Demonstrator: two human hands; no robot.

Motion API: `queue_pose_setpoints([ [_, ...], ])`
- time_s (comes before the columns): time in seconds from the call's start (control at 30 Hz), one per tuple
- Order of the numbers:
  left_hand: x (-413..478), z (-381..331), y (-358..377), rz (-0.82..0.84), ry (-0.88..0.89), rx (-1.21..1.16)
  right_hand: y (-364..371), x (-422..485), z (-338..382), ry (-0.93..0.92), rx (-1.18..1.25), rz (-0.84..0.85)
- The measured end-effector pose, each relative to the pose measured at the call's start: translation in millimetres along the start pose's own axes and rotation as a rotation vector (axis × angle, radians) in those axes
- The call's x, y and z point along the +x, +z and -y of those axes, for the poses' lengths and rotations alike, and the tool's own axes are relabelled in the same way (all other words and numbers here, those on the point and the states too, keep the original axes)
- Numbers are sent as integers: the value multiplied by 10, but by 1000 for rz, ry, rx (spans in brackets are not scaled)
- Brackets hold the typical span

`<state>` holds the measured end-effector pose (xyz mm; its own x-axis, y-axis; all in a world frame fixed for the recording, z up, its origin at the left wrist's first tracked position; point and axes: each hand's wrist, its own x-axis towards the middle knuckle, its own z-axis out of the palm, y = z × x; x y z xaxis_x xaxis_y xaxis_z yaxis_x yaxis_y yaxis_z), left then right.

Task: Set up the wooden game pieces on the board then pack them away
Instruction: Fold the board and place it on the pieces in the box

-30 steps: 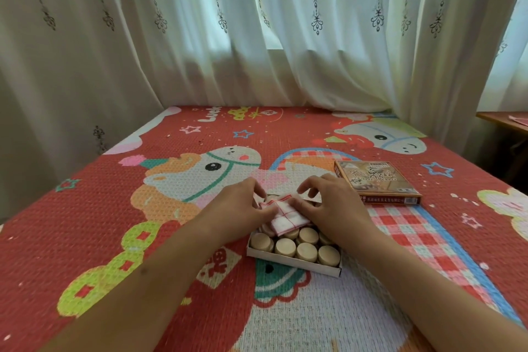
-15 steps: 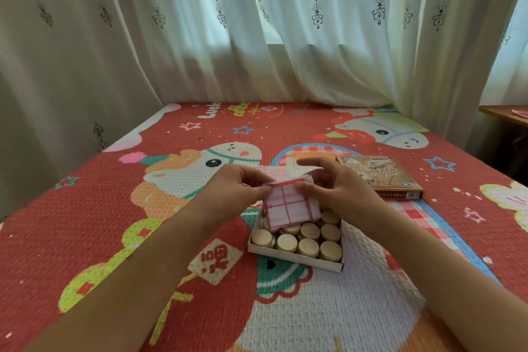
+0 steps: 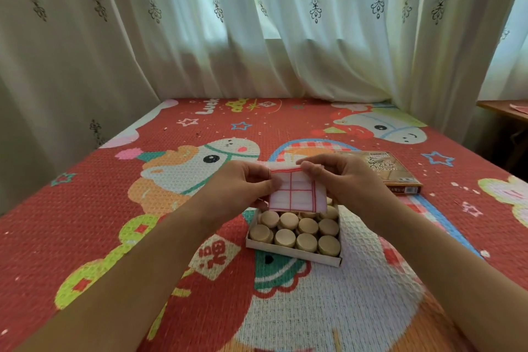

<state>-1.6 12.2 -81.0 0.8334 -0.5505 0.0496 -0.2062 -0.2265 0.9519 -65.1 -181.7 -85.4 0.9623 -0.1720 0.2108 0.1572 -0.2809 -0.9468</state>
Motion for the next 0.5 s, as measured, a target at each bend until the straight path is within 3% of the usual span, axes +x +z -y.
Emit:
queue_pose_setpoints([
  [0.1,-13,9,22,-7,49,114,-25,-12,-4,39,-80,8],
  [0.27,17,111,104,-157,357,657,-59,-19,-77,109,-217,44],
  [0.37,-3,113,249,-33,440,764,-46,-14,-107,34,-365,46],
  [0.5,-3,189,374,212,332,978,-58,-35,-138,-83,-627,36],
])
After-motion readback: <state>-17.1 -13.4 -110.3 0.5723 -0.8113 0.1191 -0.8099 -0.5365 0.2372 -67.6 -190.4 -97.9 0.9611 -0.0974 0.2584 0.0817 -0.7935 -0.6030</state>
